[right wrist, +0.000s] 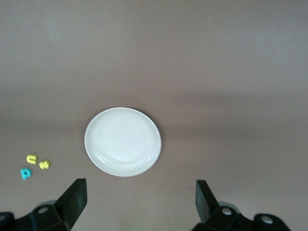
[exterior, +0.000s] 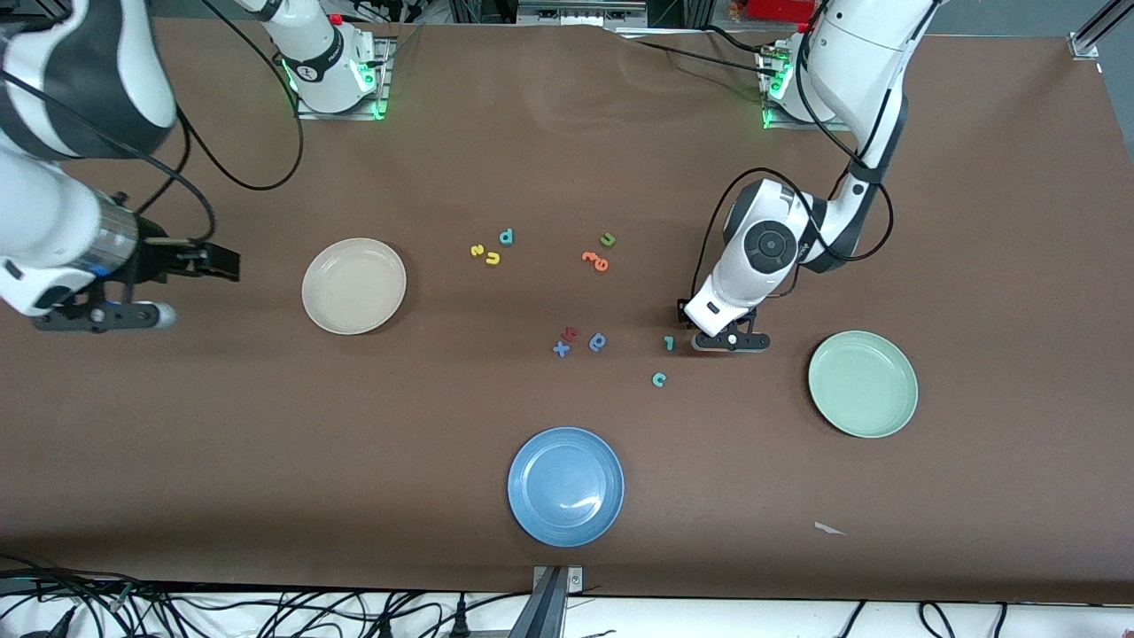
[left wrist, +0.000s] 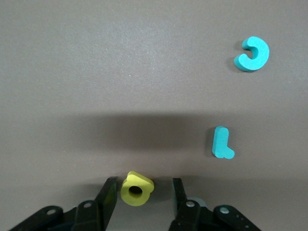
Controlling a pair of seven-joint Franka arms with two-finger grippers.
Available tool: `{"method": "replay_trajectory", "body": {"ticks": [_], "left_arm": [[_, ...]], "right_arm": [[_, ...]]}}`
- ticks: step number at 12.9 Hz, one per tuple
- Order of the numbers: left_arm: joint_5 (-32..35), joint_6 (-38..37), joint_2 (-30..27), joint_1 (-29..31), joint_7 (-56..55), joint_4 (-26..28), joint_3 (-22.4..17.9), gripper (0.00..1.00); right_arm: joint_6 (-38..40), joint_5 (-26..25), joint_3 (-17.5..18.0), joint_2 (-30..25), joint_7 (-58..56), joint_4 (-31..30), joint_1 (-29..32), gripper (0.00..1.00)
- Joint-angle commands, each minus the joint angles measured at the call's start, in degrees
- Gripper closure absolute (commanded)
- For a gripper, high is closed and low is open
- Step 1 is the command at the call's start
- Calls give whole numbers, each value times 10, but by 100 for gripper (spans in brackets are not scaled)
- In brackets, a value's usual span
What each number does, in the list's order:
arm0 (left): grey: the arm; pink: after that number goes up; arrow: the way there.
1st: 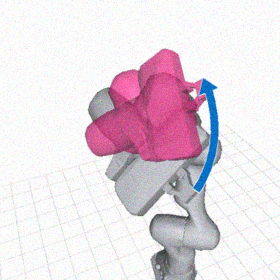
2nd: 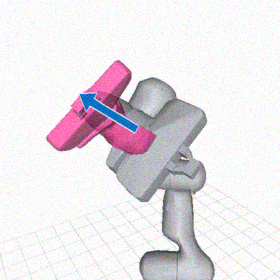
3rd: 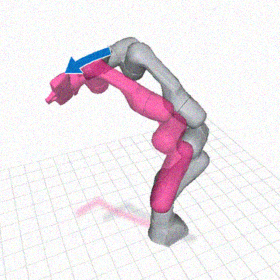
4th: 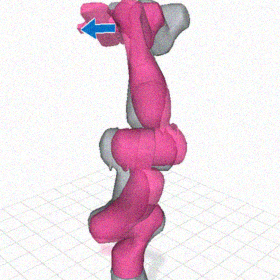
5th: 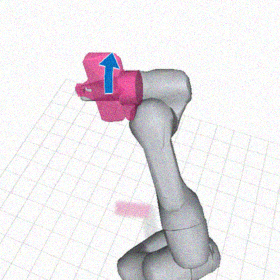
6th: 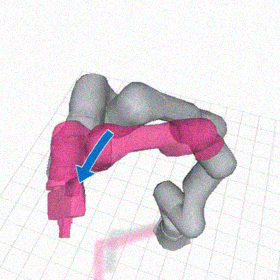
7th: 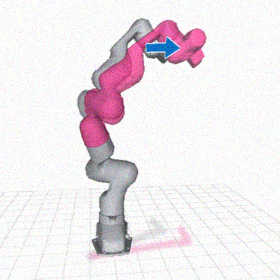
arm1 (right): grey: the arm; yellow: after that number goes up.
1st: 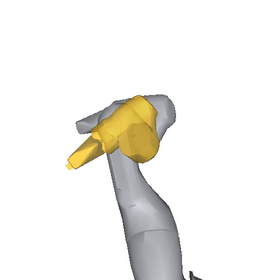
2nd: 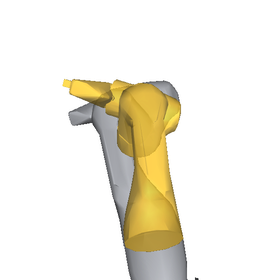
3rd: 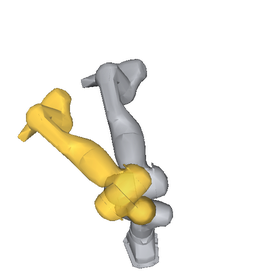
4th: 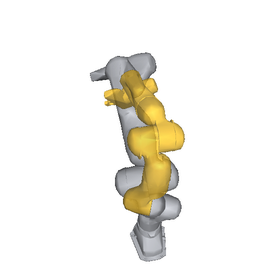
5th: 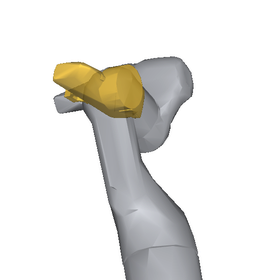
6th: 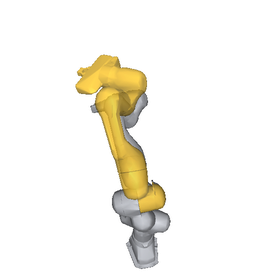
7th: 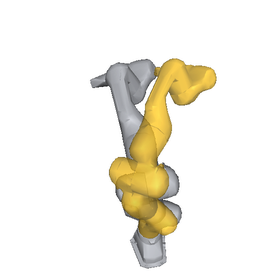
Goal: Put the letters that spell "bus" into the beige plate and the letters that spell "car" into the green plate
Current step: 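Grasp the yellow letter with the left gripper while the right gripper advances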
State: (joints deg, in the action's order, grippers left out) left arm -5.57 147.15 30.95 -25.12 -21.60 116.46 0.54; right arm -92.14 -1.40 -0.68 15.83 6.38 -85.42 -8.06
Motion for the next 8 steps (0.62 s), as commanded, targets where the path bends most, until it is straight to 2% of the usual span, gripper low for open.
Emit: {"method": "replay_trajectory", "body": {"ticks": [1,5,8], "left_arm": [[-5,-8,10,-5,-5,-18,-5,48],[-1,-8,12,-1,-5,-18,-6,51],[-1,-8,13,1,-5,-20,-6,55]], "right_arm": [[-78,9,36,-19,72,-85,0,0],[-168,9,90,-26,152,-163,0,0],[-237,1,146,-26,235,-224,0,0]]}}
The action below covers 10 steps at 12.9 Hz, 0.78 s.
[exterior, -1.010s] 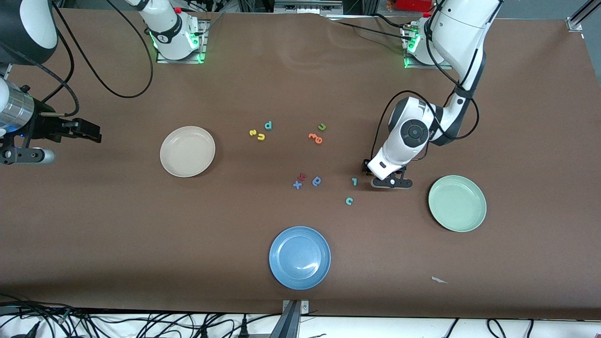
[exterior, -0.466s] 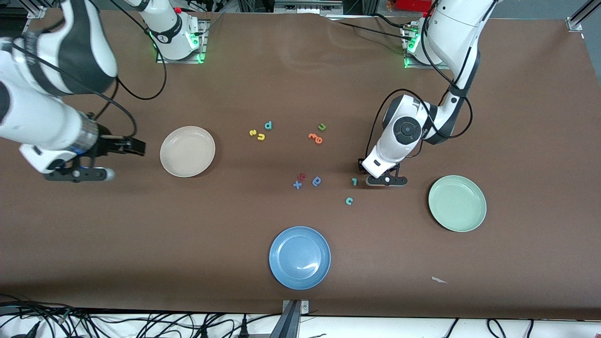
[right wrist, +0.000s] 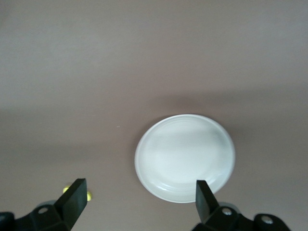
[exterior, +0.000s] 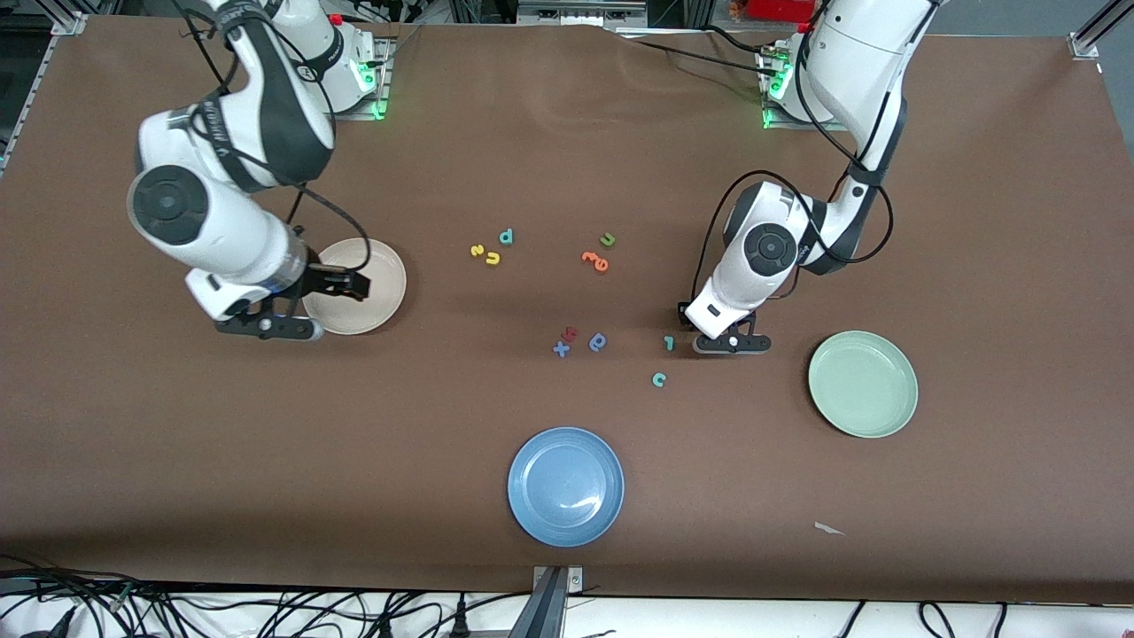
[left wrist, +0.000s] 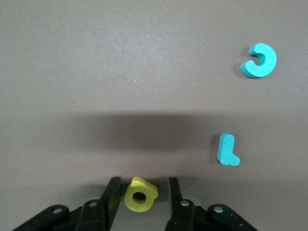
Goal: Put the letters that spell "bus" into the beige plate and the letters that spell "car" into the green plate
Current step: 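Grasp the yellow letter with the left gripper while the right gripper advances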
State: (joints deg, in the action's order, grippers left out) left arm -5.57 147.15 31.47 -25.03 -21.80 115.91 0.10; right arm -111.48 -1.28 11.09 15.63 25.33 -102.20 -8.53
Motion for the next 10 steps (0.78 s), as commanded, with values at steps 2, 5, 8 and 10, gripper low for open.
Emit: {"method": "replay_trajectory", "body": {"ticks": [2,5,8,10], "left_arm": [[-1,-8,10,0,-3,-12,-2,60],[-1,-8,10,0,-7,-9,-2,70],[-1,-8,10,0,-7,-10,-2,83],[0,-9,11,0,-6,-10,-2,86]], "right_arm": [[-79,-1,47,-24,64,-87,4,0],[-141,-6,76,-23,95,-139,4,0],[-251,-56,108,-18,156,-218,4,0],[-258,-103,119,-13,169,-234,4,0]]}}
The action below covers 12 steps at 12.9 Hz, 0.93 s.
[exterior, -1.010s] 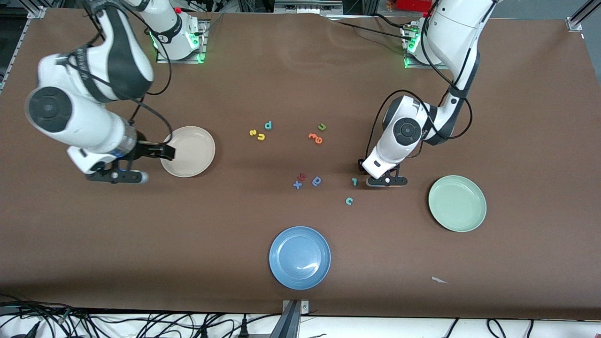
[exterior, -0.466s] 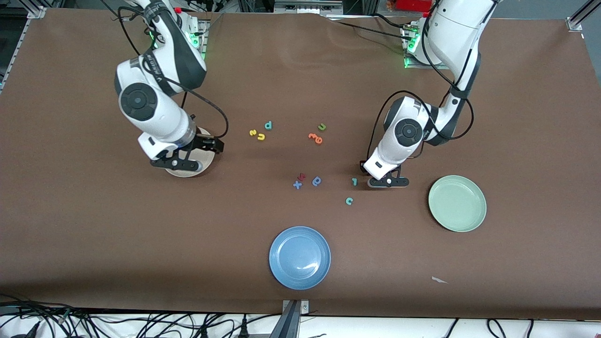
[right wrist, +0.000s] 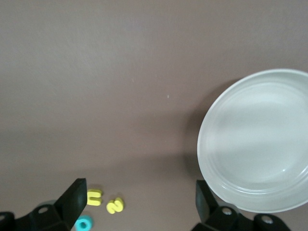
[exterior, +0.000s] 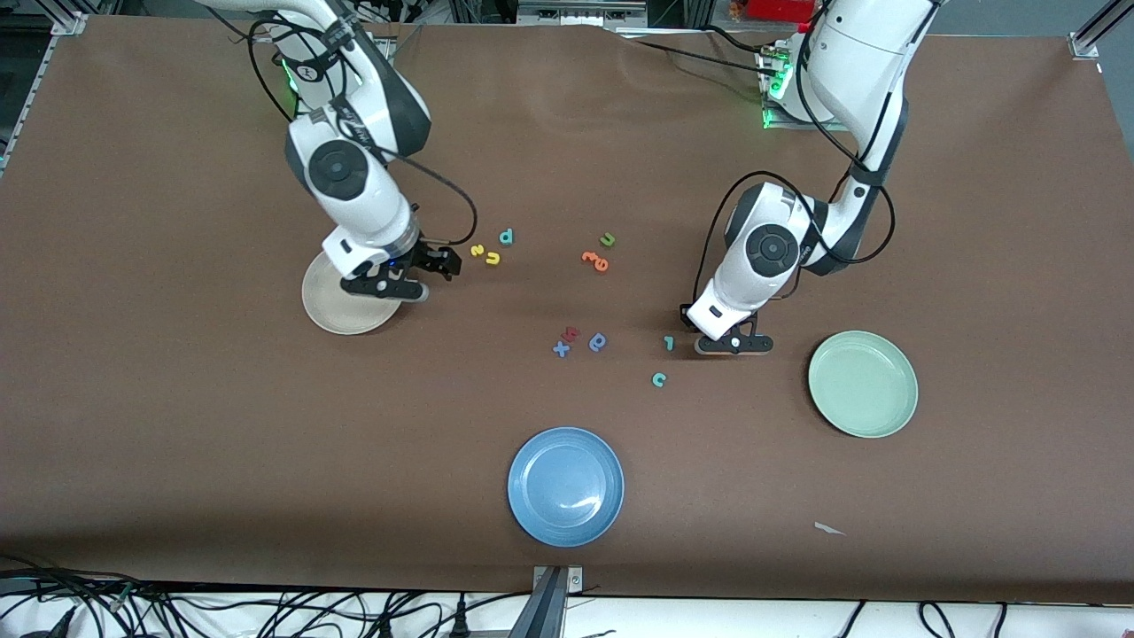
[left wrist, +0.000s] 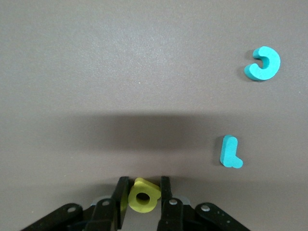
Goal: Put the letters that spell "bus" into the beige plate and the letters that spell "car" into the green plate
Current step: 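Release the yellow letter onto the green plate with the left gripper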
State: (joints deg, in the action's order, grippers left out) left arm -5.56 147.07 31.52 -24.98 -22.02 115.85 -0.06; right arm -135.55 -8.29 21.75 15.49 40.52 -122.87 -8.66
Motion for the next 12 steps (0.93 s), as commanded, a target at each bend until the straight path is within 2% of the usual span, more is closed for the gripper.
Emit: {"method": "replay_trajectory", "body": {"ticks": [1,4,6,8,10,12], "left_arm": [[0,-9,9,-1,-4,-11,-1,87],[23,-79,2,11,1,-44,-7,88],[56,-179,0,40,15,-111,-6,88],[66,-258,1,83,82,-169,-6,88],[67,-279,1,127,146,-184,-7,88],[107,-275,1,164,158,-188,-8,88]], "right_arm": [[-18,-42,16,-10,17,-33,6,0],[-39,-49,49,17,19,-38,6,0],[-69,-57,51,39,22,-40,4,0],[-106,-85,51,44,28,-66,4,0],[-138,-93,51,54,32,-87,4,0],[-164,-93,51,64,32,-97,3,0]]}}
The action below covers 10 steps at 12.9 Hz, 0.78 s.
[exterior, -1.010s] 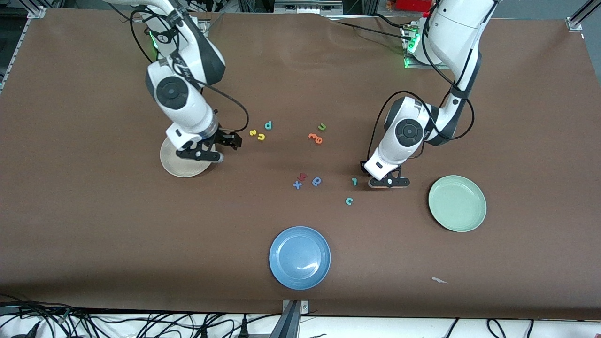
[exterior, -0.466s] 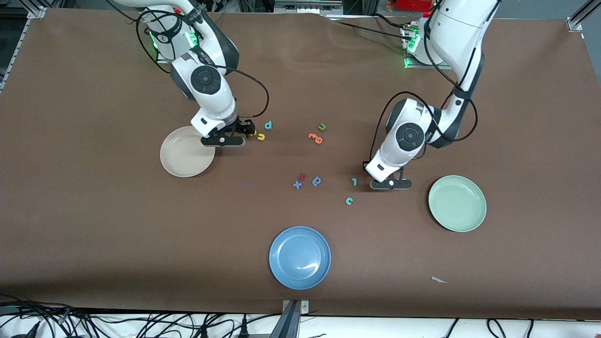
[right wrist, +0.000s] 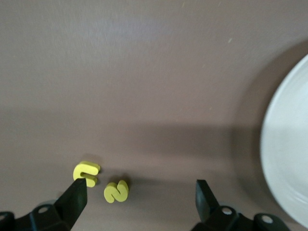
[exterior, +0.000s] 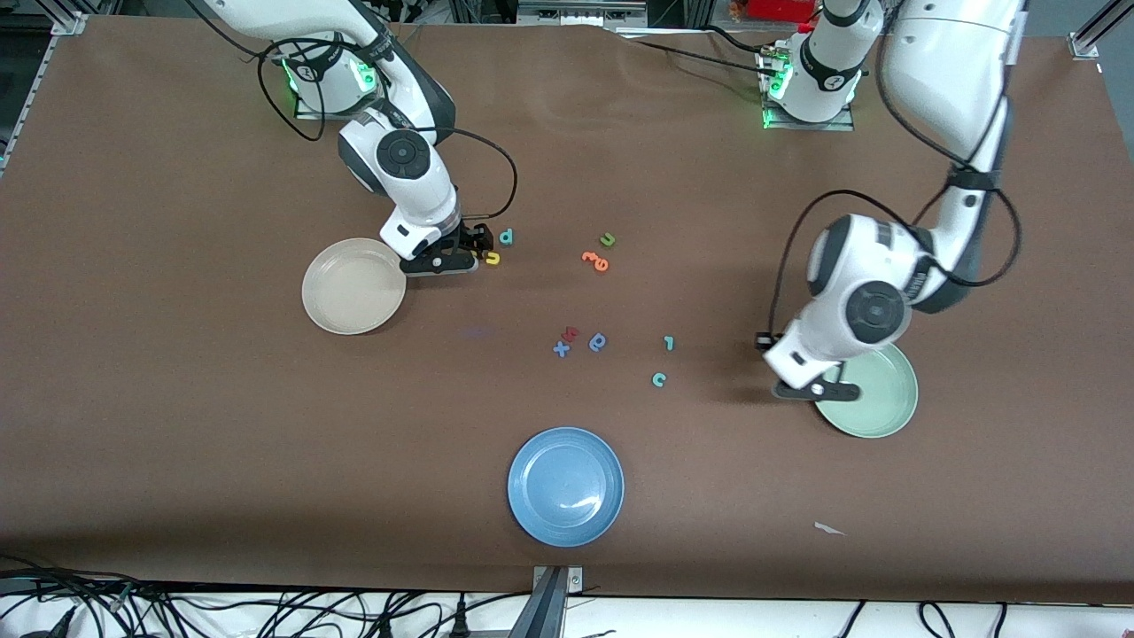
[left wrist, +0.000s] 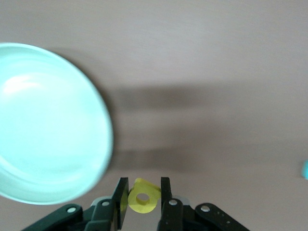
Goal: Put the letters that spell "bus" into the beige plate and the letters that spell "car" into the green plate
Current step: 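Release the yellow letter onto the green plate with the left gripper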
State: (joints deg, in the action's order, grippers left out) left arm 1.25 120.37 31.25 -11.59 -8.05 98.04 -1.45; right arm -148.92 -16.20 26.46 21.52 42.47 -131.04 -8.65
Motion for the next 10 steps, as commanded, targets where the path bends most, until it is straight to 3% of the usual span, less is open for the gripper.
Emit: {"method": "replay_trajectory", "body": {"ticks": [1,3,4,5,7,10], "left_arm": [[57,-5,6,56,25,-21,6,88],[62,12,13,96,53,-25,7,86],[61,32,16,98,69,-24,7,68],[63,39,27,99,90,-24,7,1],[58,39,28,97,128,-25,8,0],[18,40,30,76,101,-26,27,0]], "right_arm": [[-34,-14,4,4,14,-19,1,0],[-37,-14,5,5,14,-22,0,0],[-43,-16,6,15,14,-22,-1,0],[-52,-16,10,19,14,-23,-3,0],[-55,-17,11,22,14,-27,-14,0],[-57,-21,11,22,14,-45,-22,0]]}}
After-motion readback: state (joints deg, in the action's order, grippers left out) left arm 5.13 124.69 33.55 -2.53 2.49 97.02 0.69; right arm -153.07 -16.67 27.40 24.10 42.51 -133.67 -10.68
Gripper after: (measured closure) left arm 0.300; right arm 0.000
